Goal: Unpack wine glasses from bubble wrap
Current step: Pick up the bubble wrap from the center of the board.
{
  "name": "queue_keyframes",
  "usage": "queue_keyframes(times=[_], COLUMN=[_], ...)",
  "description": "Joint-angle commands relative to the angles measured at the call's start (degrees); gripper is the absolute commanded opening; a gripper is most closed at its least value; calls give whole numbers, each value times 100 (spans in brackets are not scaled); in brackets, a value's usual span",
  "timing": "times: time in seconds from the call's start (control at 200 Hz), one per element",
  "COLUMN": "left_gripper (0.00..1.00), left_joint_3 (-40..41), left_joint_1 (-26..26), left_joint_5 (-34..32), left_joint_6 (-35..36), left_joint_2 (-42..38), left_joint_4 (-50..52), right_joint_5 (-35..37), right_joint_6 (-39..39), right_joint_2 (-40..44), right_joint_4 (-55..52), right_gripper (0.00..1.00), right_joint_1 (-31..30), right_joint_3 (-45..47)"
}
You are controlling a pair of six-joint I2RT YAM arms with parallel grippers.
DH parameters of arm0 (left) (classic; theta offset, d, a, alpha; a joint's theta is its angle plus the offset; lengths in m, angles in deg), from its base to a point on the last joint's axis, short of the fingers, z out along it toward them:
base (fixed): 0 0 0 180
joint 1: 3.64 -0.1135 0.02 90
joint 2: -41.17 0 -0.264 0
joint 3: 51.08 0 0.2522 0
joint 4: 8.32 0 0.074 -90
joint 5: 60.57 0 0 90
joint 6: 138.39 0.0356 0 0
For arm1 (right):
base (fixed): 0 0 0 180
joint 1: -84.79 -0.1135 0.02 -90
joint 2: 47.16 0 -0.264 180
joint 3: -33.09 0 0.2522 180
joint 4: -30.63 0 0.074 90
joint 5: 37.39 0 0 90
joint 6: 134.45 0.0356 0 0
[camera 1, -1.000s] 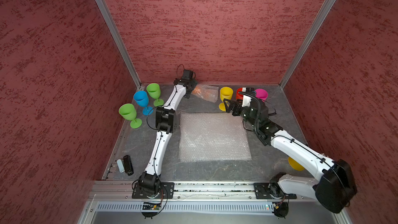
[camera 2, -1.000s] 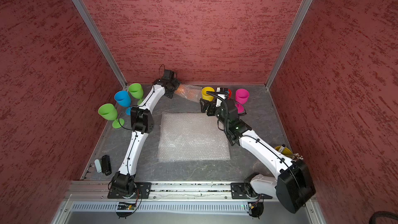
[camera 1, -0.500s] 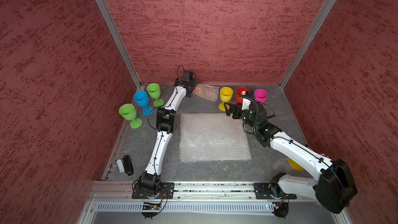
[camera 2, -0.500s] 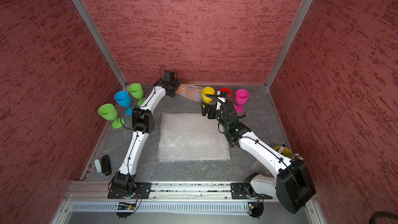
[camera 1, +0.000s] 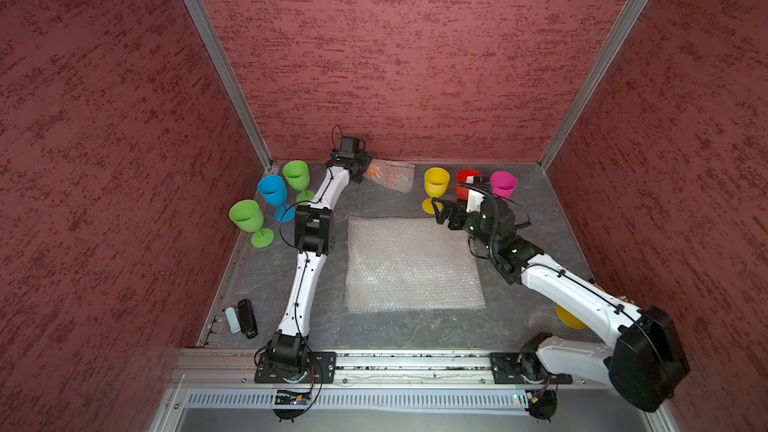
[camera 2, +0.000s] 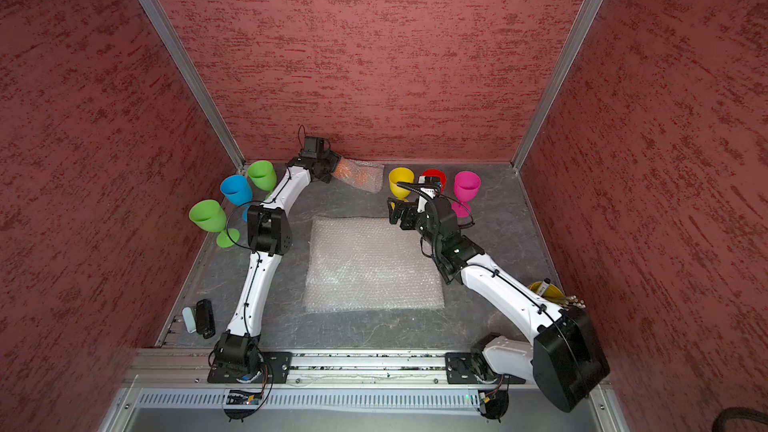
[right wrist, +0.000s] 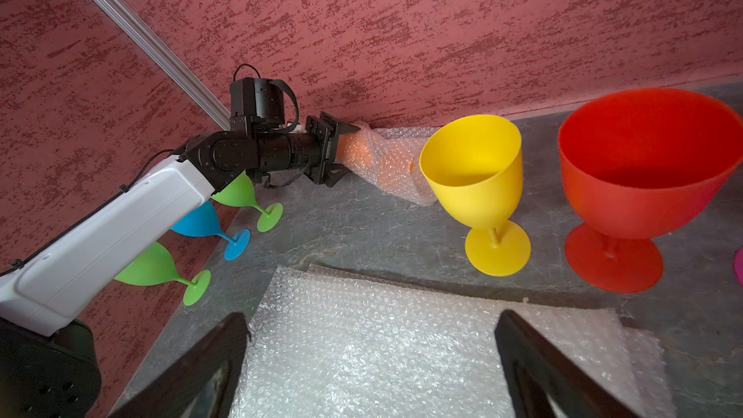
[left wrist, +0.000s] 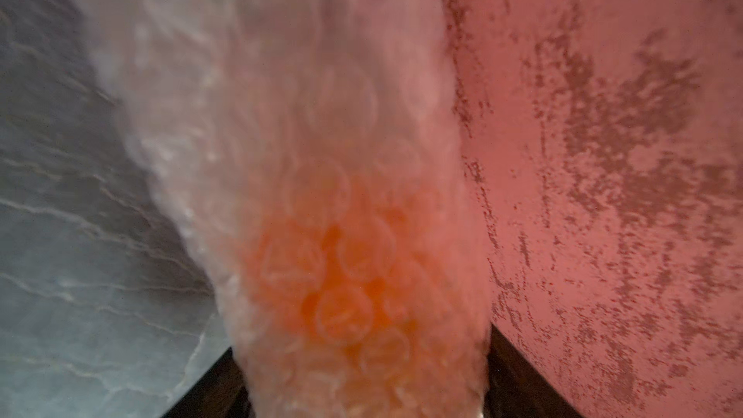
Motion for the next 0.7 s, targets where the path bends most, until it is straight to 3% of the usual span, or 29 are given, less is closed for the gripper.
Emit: queue_keyframes(times=[0.0,0.11,0.286,0.496,0.696], left_gripper=[78,79,81,93,99], left_joint_3=[794,1501,1699,2536,1767], left_joint_1=[-77,-95,-148,-191,-250], left_joint_5=[-163,-104,99,-262,215], left_joint_6=[175,205,352,623,825], left_joint_2=[-514,-1028,-1274,-2109,-1343], left_joint_4=[380,411,1296,1592,1868], right_joint_5=[-13,-16,-114,-114,-154], right_joint_6=[-2,-13,144,156,156], right_joint_2=[224,326,407,579,533], right_joint_4=[-90,-98,-94,-128,-142], right_gripper=[98,98,97,96,96], right_joint_1=[-30,-35,-33,-66,-91], right_joint_3=[33,79,122,220,176])
